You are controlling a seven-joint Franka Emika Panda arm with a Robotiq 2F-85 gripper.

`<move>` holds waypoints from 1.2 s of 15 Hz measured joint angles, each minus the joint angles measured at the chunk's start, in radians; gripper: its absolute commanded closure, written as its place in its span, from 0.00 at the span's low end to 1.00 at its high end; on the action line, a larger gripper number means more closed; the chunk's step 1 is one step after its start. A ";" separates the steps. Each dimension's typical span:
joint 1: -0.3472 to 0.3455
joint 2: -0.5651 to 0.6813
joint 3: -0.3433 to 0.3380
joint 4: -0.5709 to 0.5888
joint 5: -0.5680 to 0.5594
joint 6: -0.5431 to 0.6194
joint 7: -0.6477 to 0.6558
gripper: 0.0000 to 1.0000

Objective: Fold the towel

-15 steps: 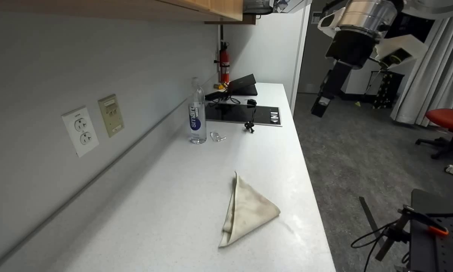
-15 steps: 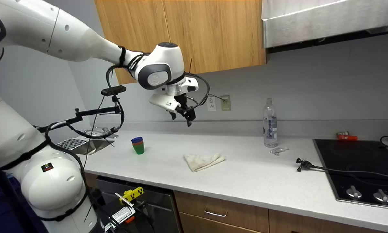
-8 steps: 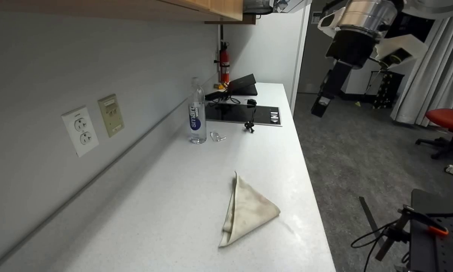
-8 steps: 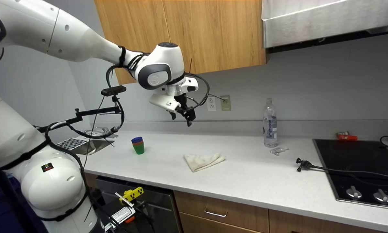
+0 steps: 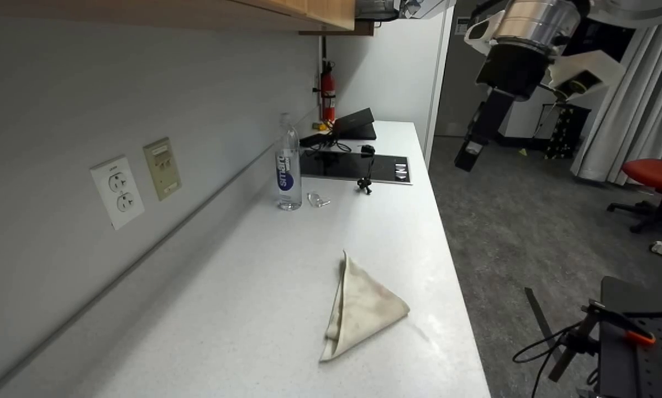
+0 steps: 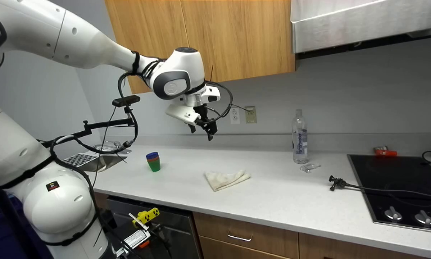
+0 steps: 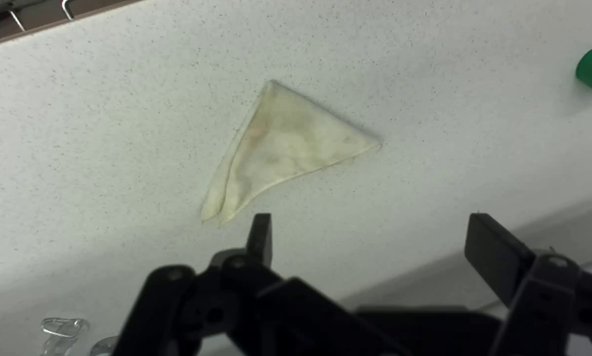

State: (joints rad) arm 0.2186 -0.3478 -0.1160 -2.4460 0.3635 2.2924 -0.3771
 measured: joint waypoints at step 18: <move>-0.014 0.009 0.032 -0.007 -0.008 -0.001 0.001 0.00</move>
State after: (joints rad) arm 0.2048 -0.3391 -0.0841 -2.4535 0.3551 2.2917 -0.3765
